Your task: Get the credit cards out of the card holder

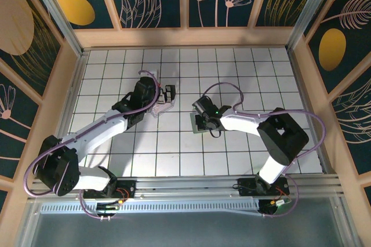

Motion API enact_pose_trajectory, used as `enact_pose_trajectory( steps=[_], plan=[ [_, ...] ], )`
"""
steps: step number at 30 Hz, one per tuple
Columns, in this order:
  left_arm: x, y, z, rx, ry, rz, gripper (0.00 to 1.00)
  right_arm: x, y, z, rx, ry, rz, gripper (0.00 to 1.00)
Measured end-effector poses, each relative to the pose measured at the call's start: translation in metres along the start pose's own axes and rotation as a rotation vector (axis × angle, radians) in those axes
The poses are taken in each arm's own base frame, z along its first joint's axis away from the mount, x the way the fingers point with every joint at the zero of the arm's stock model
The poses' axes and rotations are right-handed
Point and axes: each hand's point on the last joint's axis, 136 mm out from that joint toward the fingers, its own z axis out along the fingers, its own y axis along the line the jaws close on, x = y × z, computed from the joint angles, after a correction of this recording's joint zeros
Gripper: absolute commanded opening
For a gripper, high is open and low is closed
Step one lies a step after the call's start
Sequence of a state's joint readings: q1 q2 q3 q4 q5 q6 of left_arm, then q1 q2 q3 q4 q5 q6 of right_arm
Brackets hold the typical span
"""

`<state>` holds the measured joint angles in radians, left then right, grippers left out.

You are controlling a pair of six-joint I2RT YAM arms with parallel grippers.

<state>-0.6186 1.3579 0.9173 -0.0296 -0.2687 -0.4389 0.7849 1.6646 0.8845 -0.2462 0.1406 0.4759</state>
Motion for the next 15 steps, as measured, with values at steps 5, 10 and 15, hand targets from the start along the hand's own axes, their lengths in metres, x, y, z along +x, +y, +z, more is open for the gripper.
enact_pose_trajectory(
  steps=[5,10,15],
  plan=[
    [-0.001,0.001,0.0,-0.006,-0.004,-0.001,0.99,-0.004,-0.009,-0.006,0.047,-0.024,0.009,0.26],
    [-0.002,0.004,0.0,-0.021,-0.011,0.0,0.99,-0.008,-0.018,-0.011,0.089,-0.045,0.025,0.28],
    [-0.002,0.005,0.0,-0.028,-0.014,0.0,0.99,-0.009,-0.027,-0.011,0.113,-0.051,0.045,0.29]
  ],
)
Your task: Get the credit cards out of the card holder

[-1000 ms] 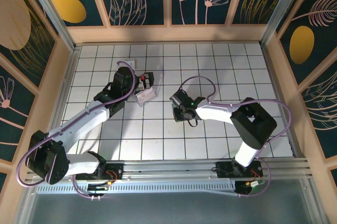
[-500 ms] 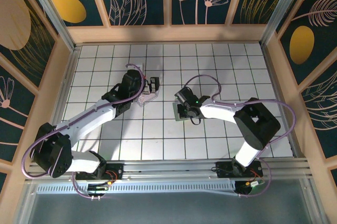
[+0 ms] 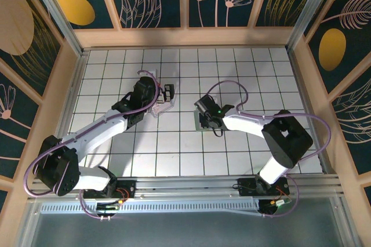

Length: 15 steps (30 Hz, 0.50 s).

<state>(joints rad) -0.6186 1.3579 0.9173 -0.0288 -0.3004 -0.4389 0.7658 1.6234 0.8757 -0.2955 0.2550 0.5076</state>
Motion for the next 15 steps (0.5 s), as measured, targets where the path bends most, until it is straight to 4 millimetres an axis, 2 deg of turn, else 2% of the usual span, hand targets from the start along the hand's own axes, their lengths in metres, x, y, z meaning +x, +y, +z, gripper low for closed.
enact_pose_trajectory(
  steps=[9,12,15],
  plan=[
    [0.005,-0.01,-0.001,0.018,0.004,0.015,0.99,-0.004,-0.026,-0.005,0.002,-0.017,0.079,0.33],
    [0.017,-0.022,0.005,0.029,0.021,0.04,0.99,-0.007,-0.032,-0.008,-0.004,-0.033,0.11,0.33],
    [0.038,-0.037,0.014,0.04,0.062,0.087,0.99,-0.008,-0.039,-0.01,-0.004,-0.04,0.136,0.34]
  ],
)
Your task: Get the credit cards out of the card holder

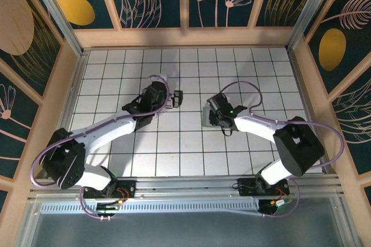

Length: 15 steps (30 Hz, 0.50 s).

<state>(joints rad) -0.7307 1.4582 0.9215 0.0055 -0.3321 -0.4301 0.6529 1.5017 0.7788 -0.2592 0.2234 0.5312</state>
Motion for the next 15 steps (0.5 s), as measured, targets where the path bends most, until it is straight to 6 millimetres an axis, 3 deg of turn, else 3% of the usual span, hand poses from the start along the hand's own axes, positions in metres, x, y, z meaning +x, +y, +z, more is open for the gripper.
enact_pose_trajectory(
  steps=[6,15],
  plan=[
    [0.034,-0.036,0.025,0.002,0.063,0.119,0.99,0.0,-0.013,0.0,0.012,-0.002,0.032,0.34],
    [0.046,-0.069,0.053,0.03,0.071,0.177,0.99,-0.003,-0.034,-0.006,0.026,-0.026,0.099,0.33]
  ],
)
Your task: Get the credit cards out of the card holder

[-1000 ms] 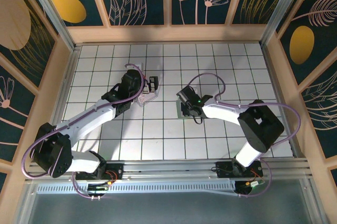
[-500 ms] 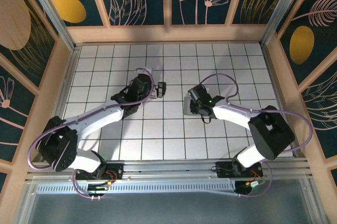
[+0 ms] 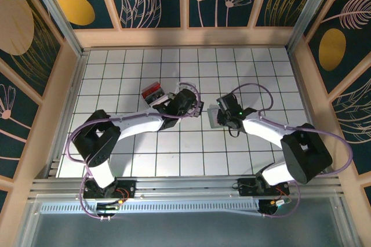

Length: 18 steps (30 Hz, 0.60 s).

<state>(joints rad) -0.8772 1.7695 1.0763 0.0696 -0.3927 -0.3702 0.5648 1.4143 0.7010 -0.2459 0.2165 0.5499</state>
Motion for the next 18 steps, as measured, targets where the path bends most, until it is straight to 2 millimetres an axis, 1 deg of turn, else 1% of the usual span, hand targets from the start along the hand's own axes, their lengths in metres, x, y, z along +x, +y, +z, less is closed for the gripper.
enact_pose_trajectory(
  steps=[4,9,14,16,18],
  plan=[
    [0.008,-0.008,0.011,0.004,0.018,0.029,0.99,0.001,-0.003,0.0,-0.003,-0.001,0.015,0.33],
    [0.019,-0.03,0.026,0.026,0.041,0.087,0.99,-0.005,-0.009,-0.002,-0.01,-0.014,0.048,0.33],
    [0.032,-0.054,0.043,0.052,0.066,0.145,0.99,-0.009,-0.009,-0.003,-0.025,-0.022,0.061,0.32],
    [0.039,-0.061,0.051,0.055,0.079,0.162,0.99,-0.01,-0.009,-0.003,-0.025,-0.024,0.063,0.32],
    [0.045,-0.063,0.057,0.052,0.09,0.172,0.99,-0.011,-0.011,-0.003,-0.022,-0.024,0.067,0.32]
  ],
)
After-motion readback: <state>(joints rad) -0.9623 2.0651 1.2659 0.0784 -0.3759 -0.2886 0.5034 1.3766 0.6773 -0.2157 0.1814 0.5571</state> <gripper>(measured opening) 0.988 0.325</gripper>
